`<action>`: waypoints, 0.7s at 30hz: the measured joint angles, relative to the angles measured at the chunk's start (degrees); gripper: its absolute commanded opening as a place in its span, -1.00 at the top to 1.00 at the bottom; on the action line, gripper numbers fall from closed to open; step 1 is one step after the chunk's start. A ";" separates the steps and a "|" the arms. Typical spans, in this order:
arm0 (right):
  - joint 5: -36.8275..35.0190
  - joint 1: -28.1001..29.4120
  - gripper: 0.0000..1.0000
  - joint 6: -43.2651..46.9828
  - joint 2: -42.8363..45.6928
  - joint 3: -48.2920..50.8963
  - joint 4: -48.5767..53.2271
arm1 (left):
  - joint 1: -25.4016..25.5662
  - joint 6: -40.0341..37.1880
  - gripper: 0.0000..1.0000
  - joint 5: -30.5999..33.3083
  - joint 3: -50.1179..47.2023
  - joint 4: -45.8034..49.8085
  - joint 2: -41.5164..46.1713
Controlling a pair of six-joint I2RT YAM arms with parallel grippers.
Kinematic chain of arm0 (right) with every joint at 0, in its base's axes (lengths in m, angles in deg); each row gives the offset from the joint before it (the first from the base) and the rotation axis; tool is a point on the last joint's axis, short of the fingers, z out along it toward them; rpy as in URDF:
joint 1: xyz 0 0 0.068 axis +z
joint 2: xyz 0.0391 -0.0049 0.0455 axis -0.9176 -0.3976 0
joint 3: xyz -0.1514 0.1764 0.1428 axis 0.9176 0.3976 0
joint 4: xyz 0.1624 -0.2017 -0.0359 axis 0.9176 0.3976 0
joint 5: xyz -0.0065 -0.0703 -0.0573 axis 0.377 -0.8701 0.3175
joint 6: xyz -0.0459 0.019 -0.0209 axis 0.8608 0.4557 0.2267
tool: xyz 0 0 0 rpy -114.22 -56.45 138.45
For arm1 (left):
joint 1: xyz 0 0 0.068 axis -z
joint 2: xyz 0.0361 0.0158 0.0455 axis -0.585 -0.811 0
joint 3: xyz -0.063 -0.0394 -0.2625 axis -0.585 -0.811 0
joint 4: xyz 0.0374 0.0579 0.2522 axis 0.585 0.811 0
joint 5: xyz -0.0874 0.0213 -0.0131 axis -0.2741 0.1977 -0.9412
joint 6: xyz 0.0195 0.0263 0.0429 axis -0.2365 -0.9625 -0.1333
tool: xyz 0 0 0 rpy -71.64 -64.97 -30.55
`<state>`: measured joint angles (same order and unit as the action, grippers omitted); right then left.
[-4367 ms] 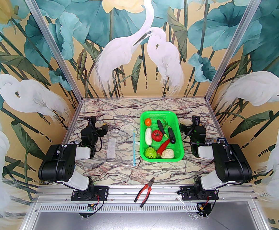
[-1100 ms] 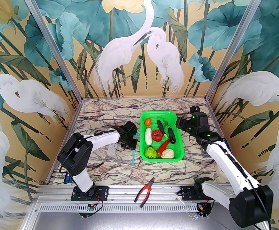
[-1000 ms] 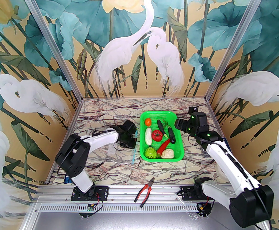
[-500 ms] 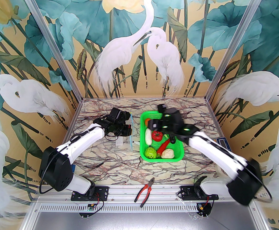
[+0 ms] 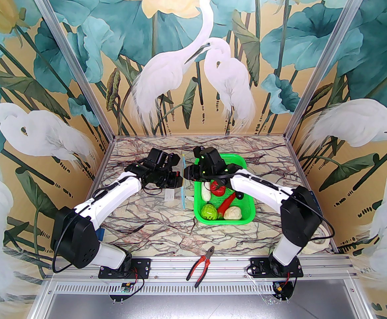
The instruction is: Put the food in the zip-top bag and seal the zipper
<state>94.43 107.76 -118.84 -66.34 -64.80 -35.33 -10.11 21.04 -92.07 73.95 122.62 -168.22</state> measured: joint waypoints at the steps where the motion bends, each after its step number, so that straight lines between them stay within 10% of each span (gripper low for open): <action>1: 0.02 0.02 0.39 0.00 -0.24 -0.31 0.02 | -0.20 0.00 1.00 -0.22 0.00 0.02 0.00; 21: -4.22 0.13 0.91 1.16 -2.95 -3.76 7.13 | -9.44 1.81 1.00 -4.87 -3.21 -2.82 4.81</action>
<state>90.21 107.89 -117.68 -69.29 -68.56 -28.21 -19.55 22.85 -96.94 70.73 119.80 -163.41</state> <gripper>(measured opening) 0.057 0.055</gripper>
